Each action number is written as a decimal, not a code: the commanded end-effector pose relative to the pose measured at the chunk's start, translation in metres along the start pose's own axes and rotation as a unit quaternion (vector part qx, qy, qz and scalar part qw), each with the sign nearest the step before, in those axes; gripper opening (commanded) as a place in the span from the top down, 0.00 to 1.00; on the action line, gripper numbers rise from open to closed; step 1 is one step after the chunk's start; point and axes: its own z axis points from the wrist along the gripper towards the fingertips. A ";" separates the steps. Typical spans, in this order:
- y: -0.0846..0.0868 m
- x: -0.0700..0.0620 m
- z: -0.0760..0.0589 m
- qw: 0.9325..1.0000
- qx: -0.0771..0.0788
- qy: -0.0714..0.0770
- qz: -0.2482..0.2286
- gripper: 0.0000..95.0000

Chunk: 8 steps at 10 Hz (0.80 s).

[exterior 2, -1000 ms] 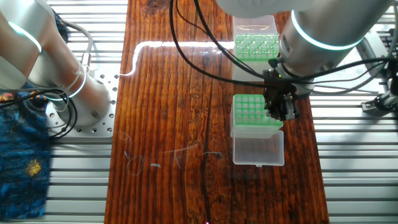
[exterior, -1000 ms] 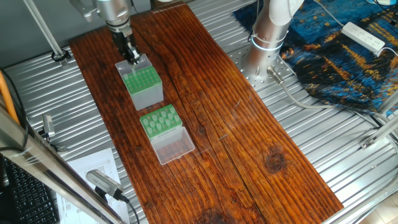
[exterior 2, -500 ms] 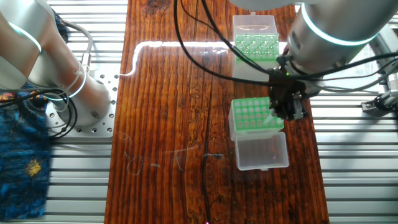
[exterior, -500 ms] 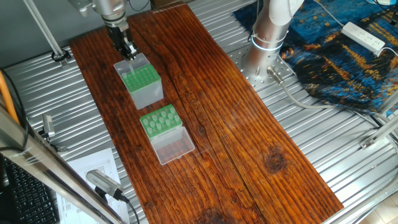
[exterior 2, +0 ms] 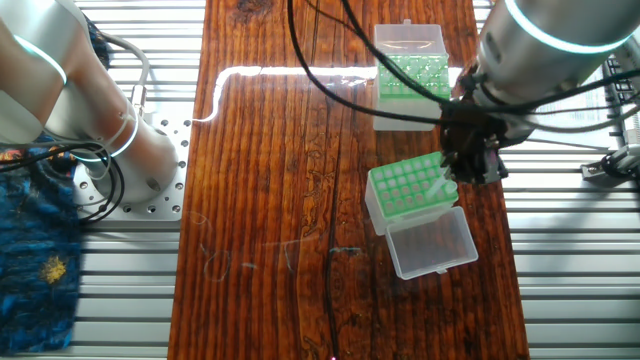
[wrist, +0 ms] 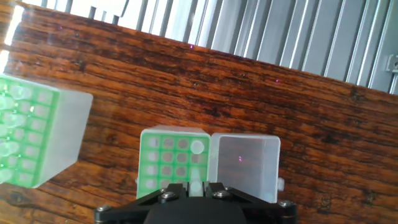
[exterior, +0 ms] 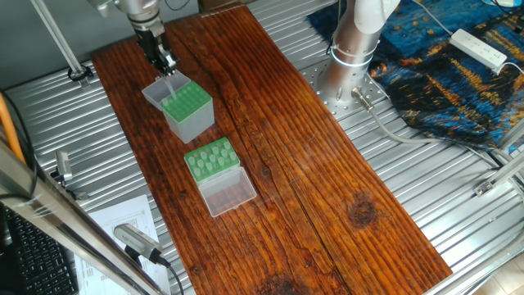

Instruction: Transfer all large pipette tips from one holder to another

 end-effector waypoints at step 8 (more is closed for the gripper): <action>-0.001 0.005 -0.060 1.000 -0.001 -0.003 -0.024 1.00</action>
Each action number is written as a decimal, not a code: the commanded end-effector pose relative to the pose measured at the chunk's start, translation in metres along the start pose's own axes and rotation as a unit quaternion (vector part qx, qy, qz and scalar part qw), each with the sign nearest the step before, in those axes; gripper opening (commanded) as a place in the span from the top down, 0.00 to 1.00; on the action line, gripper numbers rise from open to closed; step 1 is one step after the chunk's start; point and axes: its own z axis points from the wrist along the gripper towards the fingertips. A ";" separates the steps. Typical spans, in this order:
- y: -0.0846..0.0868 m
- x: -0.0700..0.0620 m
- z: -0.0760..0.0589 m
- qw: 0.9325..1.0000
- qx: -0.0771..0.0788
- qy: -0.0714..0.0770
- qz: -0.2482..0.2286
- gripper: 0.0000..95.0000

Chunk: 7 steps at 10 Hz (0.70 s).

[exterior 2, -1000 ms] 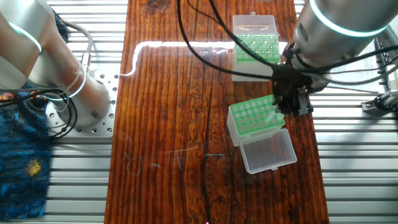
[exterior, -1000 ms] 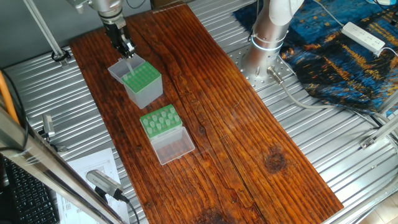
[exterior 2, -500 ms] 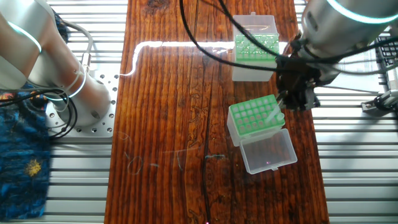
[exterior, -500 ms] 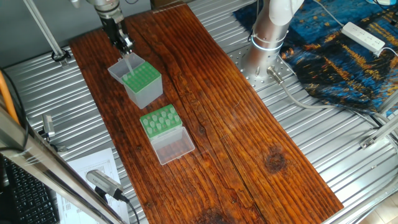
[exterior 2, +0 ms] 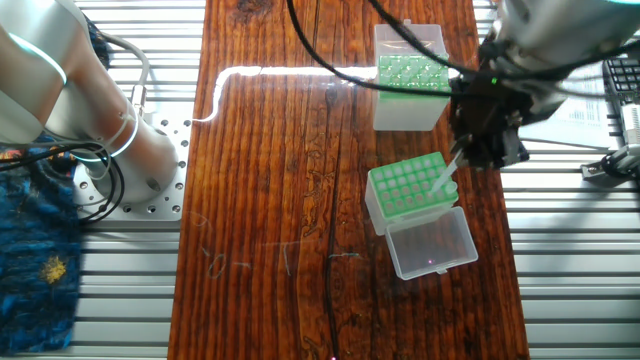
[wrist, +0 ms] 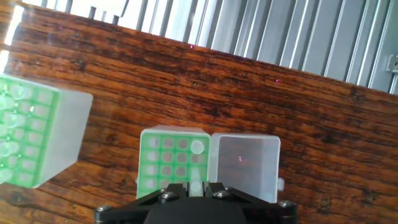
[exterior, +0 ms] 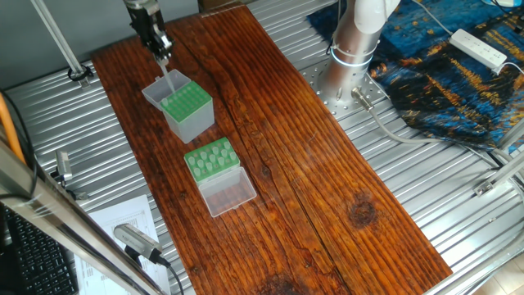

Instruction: Transfer all large pipette tips from one holder to another

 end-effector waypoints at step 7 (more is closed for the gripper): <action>0.072 -0.026 -0.023 0.999 -0.026 -0.018 0.038 1.00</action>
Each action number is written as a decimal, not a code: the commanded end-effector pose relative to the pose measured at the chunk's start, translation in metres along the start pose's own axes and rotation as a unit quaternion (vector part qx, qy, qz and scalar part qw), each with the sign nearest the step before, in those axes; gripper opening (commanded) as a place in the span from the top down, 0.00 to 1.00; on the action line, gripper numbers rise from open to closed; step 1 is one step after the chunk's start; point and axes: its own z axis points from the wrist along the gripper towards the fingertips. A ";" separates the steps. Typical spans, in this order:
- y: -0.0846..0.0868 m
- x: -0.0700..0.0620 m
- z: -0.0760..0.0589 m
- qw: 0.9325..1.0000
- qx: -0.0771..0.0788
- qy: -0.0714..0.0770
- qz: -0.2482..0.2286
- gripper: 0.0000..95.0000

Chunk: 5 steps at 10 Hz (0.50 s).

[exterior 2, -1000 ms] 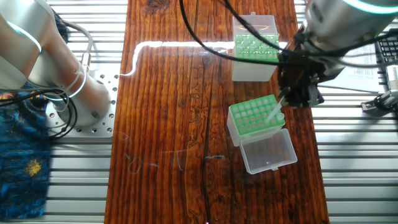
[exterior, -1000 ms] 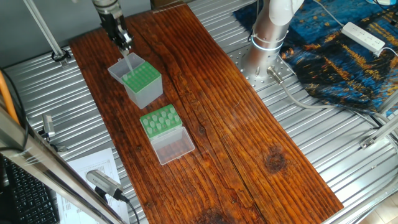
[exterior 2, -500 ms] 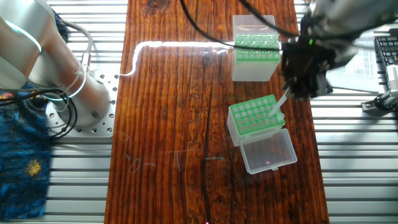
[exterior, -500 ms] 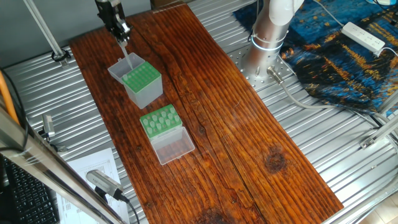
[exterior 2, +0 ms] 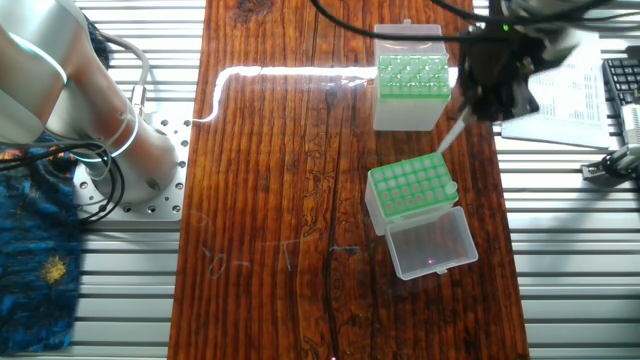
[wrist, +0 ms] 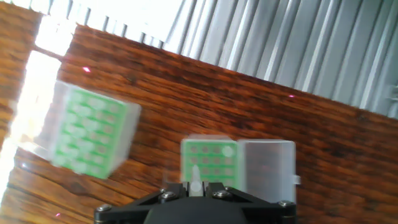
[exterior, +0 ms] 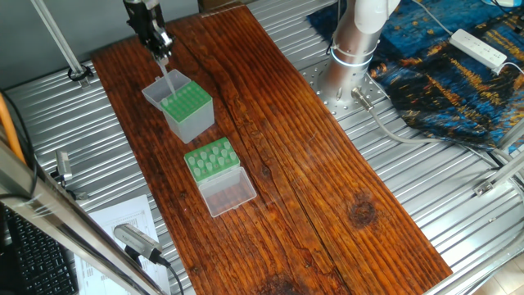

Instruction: Transfer all large pipette tips from one holder to another

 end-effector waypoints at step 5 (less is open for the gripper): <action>0.060 -0.026 0.010 0.999 -0.003 -0.011 0.039 1.00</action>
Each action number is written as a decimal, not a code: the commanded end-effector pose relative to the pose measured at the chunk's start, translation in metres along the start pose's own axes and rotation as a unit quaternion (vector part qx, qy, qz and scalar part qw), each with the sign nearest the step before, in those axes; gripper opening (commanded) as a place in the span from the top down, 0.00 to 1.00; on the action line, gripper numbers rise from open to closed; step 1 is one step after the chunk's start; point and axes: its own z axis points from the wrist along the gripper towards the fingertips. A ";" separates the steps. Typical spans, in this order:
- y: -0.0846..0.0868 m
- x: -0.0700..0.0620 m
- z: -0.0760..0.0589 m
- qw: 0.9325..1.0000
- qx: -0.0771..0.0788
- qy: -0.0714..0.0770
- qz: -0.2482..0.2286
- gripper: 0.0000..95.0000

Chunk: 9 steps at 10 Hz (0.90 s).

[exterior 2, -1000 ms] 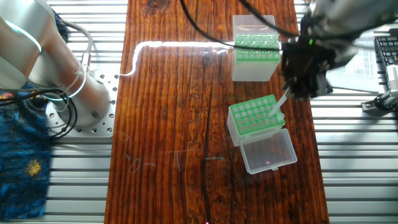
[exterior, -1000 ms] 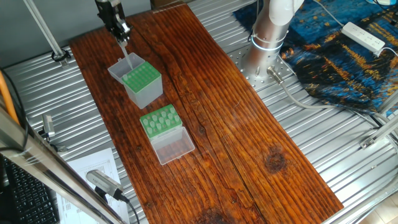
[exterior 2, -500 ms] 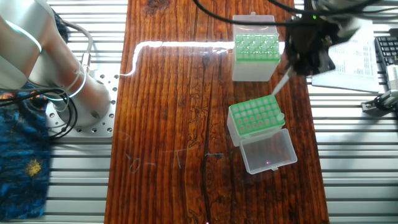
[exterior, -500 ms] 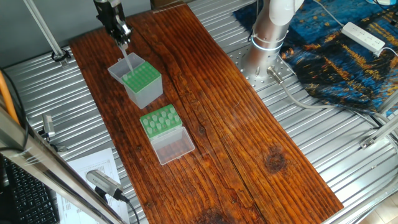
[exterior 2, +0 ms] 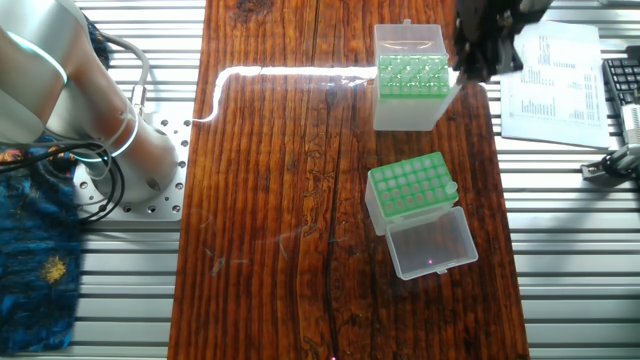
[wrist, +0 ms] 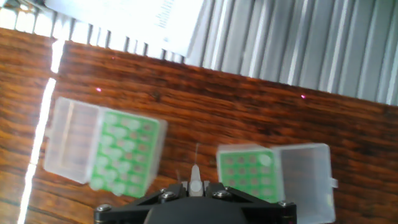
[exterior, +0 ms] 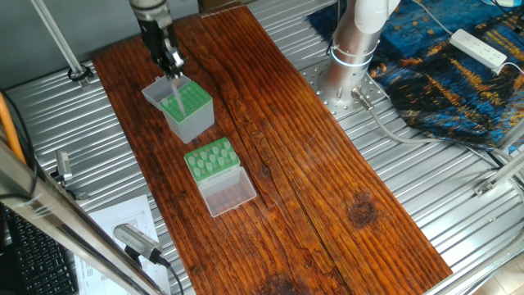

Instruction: Transfer all large pipette tips from one holder to another

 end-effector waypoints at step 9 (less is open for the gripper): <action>0.054 -0.006 0.021 0.998 -0.015 0.049 0.038 1.00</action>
